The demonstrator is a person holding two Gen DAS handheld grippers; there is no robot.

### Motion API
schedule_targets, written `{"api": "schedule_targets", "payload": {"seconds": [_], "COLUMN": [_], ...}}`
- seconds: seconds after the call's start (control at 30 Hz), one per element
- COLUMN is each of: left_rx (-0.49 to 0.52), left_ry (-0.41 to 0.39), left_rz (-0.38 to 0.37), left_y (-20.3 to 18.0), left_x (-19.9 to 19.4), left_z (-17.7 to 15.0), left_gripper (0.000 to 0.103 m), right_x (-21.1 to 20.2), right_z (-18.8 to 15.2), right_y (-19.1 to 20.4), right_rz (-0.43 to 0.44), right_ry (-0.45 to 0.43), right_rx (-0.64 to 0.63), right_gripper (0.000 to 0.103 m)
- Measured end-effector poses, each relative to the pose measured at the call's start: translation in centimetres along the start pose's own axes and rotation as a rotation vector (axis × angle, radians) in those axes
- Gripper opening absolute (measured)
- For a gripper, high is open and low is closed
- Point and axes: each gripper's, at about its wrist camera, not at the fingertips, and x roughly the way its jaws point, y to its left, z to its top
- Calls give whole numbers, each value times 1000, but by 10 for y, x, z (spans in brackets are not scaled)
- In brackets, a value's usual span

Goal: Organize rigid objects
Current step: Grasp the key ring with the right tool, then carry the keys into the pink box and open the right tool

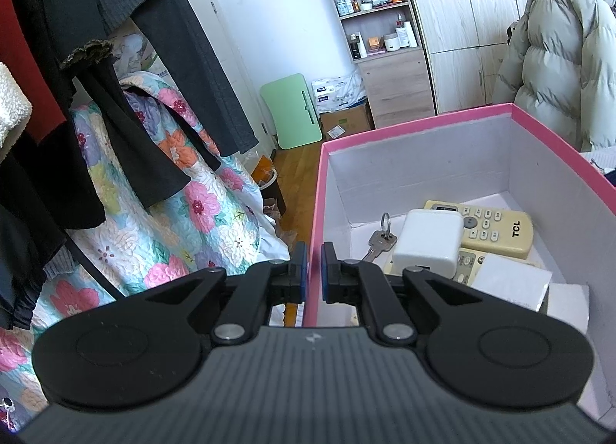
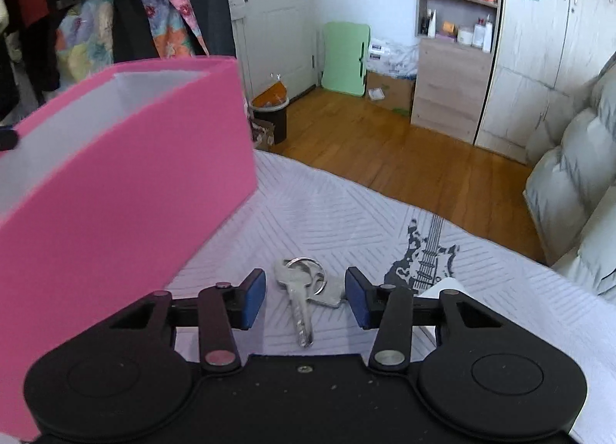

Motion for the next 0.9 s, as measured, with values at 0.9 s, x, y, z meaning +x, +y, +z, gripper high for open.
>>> {"api": "schedule_targets", "payload": {"seconds": [0.9], "left_rx": [4], "left_ry": [0], "left_rz": [-3], "left_y": [0], "left_x": [0], "left_z": [-2], "left_gripper": [7], "right_x": [-121], "right_z": [63], "right_y": [61], "right_rz": [487], "right_ry": [-247], "right_rx": [188], "right_gripper": [12]}}
